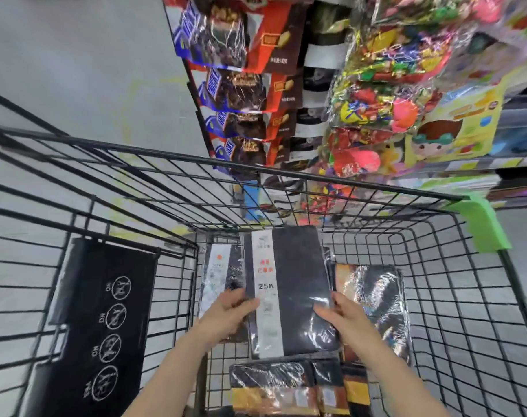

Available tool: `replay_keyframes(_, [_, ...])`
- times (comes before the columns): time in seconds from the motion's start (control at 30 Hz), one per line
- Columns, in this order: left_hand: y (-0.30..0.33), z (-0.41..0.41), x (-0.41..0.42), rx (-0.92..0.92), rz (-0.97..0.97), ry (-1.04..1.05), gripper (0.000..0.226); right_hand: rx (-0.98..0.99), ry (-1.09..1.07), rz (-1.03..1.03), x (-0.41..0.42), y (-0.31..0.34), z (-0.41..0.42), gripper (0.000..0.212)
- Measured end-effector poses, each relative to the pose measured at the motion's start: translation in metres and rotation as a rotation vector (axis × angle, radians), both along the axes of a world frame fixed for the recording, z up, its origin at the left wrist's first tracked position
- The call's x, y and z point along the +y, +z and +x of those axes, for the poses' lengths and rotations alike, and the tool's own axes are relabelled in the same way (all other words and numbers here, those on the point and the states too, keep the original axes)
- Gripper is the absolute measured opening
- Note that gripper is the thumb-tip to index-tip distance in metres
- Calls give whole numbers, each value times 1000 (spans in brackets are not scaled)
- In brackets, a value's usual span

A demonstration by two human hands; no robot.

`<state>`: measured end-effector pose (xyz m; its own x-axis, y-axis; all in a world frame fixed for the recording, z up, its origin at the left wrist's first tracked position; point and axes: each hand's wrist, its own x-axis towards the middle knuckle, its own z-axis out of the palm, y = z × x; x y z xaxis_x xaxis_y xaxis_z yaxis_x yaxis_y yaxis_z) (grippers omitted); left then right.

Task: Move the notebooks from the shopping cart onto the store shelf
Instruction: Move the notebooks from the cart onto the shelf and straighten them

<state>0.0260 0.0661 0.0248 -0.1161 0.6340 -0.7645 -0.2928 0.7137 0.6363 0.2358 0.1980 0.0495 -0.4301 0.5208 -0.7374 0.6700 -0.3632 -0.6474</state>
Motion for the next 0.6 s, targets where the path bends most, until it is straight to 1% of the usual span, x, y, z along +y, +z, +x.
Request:
replay_keyframes(0.03, [0, -1, -1, 66, 15, -56, 20, -13, 0, 13, 3, -4, 3, 16])
replay_keyframes(0.07, [-7, -4, -5, 162, -3, -72, 26, -32, -2, 28, 5, -6, 4, 24])
replay_keyframes(0.1, [-12, -6, -9, 267, -12, -48, 38, -51, -10, 40, 6, -10, 6, 30])
replay_keyframes(0.17, [-28, -12, -22, 438, -57, 36, 68, -80, -35, 67, 5, -19, 9, 32])
replay_keyframes(0.2, [-36, -14, -28, 503, -98, 30, 79, -102, -55, 87, 3, -22, 10, 32])
replay_keyframes(0.27, [-45, -13, -36, 583, -198, -69, 99, -131, -75, 127, -1, -30, 12, 37])
replay_keyframes(0.33, [-55, -11, -38, 634, -253, -168, 110, -138, -94, 165, -5, -34, 10, 41])
replay_keyframes(0.37, [-59, -11, -39, 640, -258, -161, 110, -156, -107, 169, -5, -38, 11, 39])
replay_keyframes(0.4, [-63, -10, -39, 628, -247, -92, 106, -167, -105, 177, -6, -40, 11, 32])
replay_keyframes(0.47, [-63, -13, -36, 569, -249, 167, 87, -178, -78, 191, -6, -39, 9, 12])
replay_keyframes(0.5, [-61, -16, -33, 554, -262, 265, 74, -166, -76, 192, -6, -40, 9, 12])
replay_keyframes(0.53, [-59, -19, -30, 543, -289, 294, 60, -155, -74, 189, -6, -39, 8, 21])
replay_keyframes(0.57, [-57, -21, -27, 549, -324, 255, 47, -150, -76, 184, -7, -36, 7, 36])
replay_keyframes(0.6, [-57, -23, -25, 561, -352, 196, 38, -146, -79, 182, -7, -35, 5, 46])
